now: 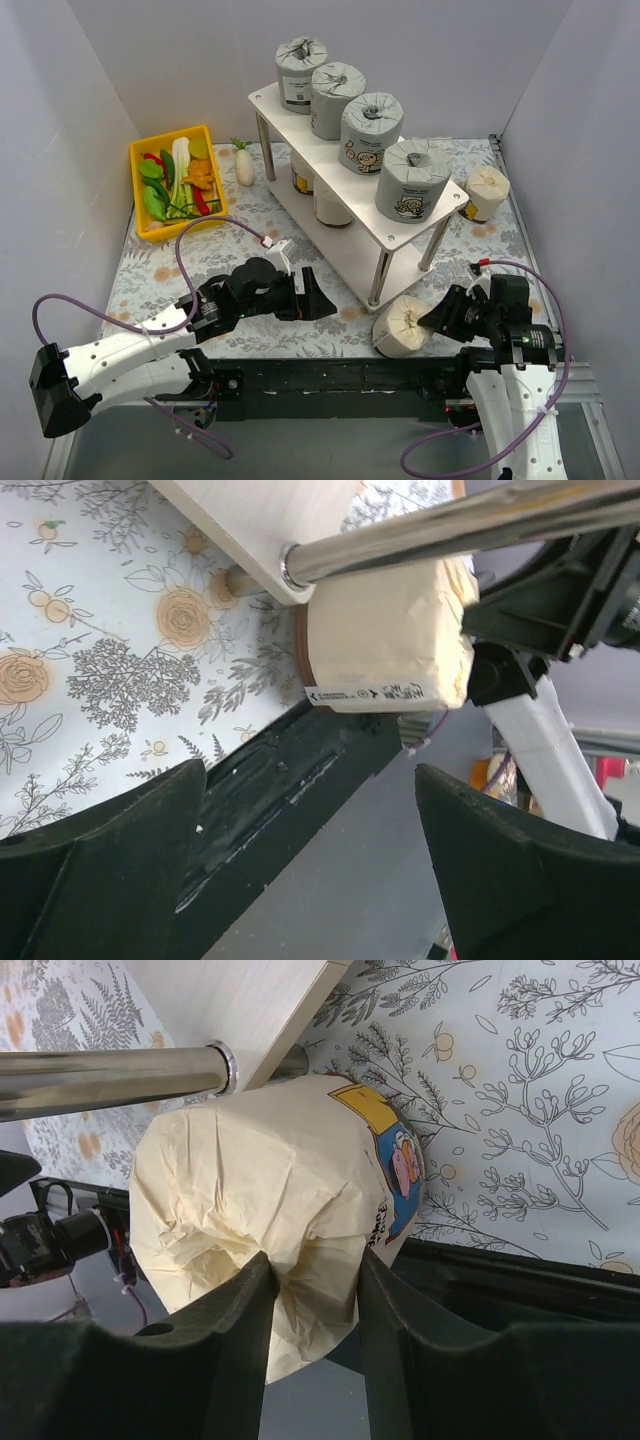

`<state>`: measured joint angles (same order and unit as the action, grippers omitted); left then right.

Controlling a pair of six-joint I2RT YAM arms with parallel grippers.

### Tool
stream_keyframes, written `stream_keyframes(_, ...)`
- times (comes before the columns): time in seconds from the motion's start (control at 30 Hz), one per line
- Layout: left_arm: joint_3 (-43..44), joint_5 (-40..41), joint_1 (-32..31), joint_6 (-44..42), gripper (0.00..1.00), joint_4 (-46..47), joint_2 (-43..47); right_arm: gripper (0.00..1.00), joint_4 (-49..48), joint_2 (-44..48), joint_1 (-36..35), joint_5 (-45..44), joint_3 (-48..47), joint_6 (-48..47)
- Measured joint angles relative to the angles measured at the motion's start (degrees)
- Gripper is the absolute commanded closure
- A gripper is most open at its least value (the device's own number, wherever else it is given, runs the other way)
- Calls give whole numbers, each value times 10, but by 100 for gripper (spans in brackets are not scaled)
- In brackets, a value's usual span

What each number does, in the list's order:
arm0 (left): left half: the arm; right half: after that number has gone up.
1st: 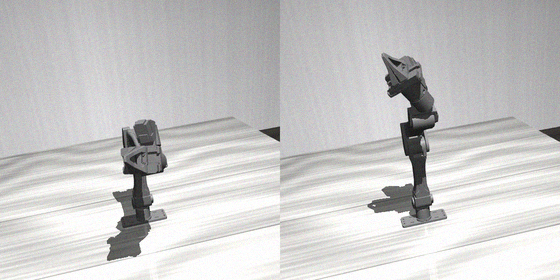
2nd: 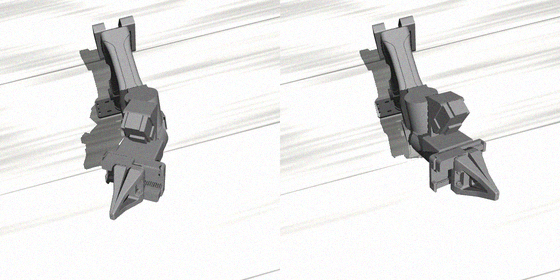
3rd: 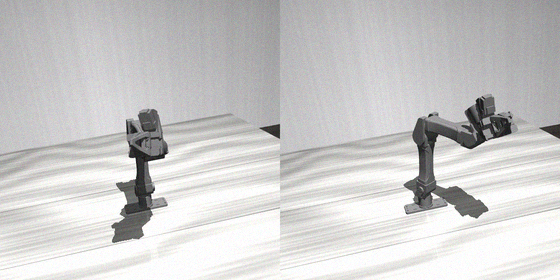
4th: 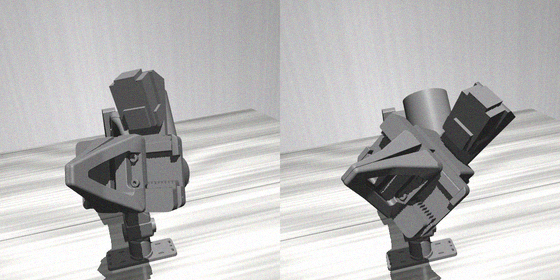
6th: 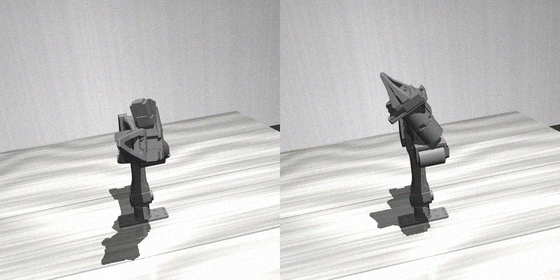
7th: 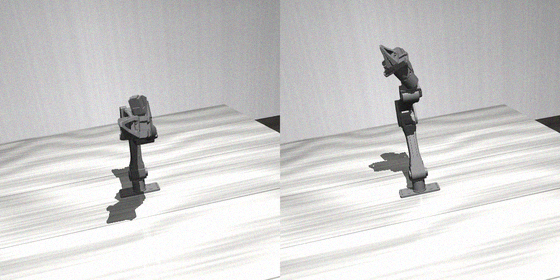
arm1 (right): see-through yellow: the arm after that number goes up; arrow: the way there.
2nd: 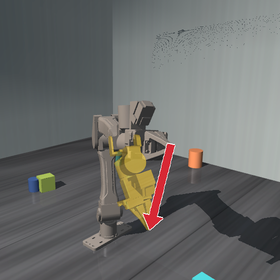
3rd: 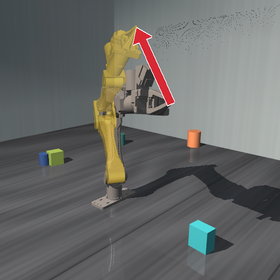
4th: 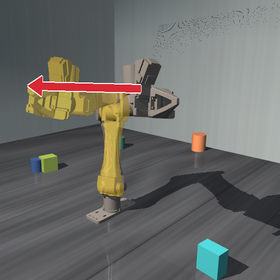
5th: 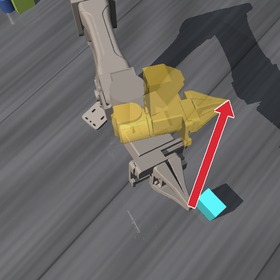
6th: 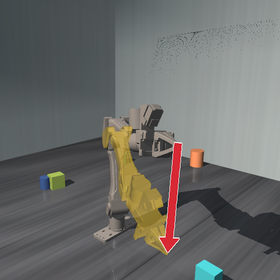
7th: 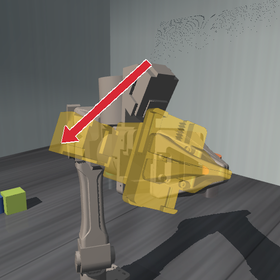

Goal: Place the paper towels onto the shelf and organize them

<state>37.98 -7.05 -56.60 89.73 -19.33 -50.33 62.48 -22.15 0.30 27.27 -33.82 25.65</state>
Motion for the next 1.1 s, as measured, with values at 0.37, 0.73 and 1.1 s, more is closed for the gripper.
stream_keyframes(0.37, 64, 183, -167, 126, 14, -21, -99, 37, 4, 25, 0, -30, -40, 30)
stream_keyframes(0.73, 167, 278, -229, 209, 17, -30, -272, 38, 6, 74, 0, -129, -190, 42)
stream_keyframes(1.1, 213, 307, -230, 239, 16, -25, -362, 37, 24, 102, 0, -168, -224, 26)
